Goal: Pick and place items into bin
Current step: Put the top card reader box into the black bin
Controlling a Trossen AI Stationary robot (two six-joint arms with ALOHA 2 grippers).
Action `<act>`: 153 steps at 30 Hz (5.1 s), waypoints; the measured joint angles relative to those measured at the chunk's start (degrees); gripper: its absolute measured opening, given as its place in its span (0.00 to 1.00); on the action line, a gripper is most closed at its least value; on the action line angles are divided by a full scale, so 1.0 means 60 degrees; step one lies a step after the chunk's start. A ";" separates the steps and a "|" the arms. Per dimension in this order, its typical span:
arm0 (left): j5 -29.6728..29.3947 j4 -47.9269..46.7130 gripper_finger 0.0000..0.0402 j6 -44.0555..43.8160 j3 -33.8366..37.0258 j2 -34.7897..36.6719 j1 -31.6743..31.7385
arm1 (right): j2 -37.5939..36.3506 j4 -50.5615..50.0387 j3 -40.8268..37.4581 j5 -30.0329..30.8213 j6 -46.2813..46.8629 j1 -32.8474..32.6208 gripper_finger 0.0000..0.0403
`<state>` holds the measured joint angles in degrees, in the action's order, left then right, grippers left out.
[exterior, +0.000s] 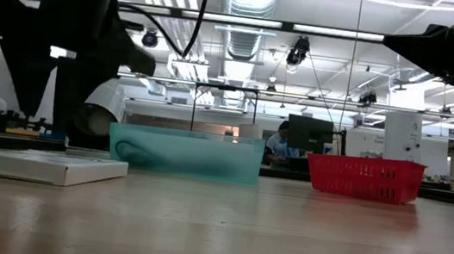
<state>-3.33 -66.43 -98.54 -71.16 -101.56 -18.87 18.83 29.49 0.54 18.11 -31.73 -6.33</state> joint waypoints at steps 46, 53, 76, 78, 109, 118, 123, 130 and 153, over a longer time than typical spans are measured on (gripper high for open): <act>0.1035 0.0418 0.43 0.1009 -0.0078 -0.0711 0.0022 | 0.0000 -0.0007 0.0000 -0.0003 0.0004 -0.0003 0.13; 0.1038 0.0417 0.43 0.0995 0.0083 -0.0711 0.0024 | 0.0000 -0.0010 0.0000 0.0000 0.0004 -0.0007 0.13; 0.1031 0.1261 0.39 0.0987 0.0777 -0.0705 0.0087 | 0.0000 -0.0010 0.0000 0.0000 0.0000 -0.0003 0.13; 0.1031 0.1316 0.34 0.1075 0.0781 -0.0710 0.0087 | 0.0000 -0.0006 0.0000 -0.0001 0.0000 -0.0003 0.13; 0.0960 0.1559 0.00 0.2576 0.0727 -0.0274 0.0359 | 0.0000 -0.0008 0.0004 0.0000 -0.0073 -0.0007 0.13; 0.0627 0.1374 0.00 0.2318 0.0420 0.0635 0.0533 | 0.0007 -0.0011 0.0004 -0.0011 -0.0066 -0.0004 0.13; 0.0608 0.0799 0.00 0.1906 0.0420 0.1131 0.0529 | 0.0002 -0.0017 0.0004 -0.0014 -0.0069 -0.0007 0.13; 0.0680 -0.0373 0.00 0.0781 0.0413 0.1940 0.0473 | -0.0001 -0.0021 0.0004 -0.0003 -0.0069 -0.0005 0.13; 0.1454 -0.3949 0.00 -0.2153 0.0515 0.2954 -0.0903 | 0.0004 -0.0025 0.0004 -0.0003 -0.0033 -0.0007 0.13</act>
<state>5.39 -90.12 -111.46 -68.07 -83.83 -24.29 18.85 29.34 0.56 18.09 -31.92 -6.37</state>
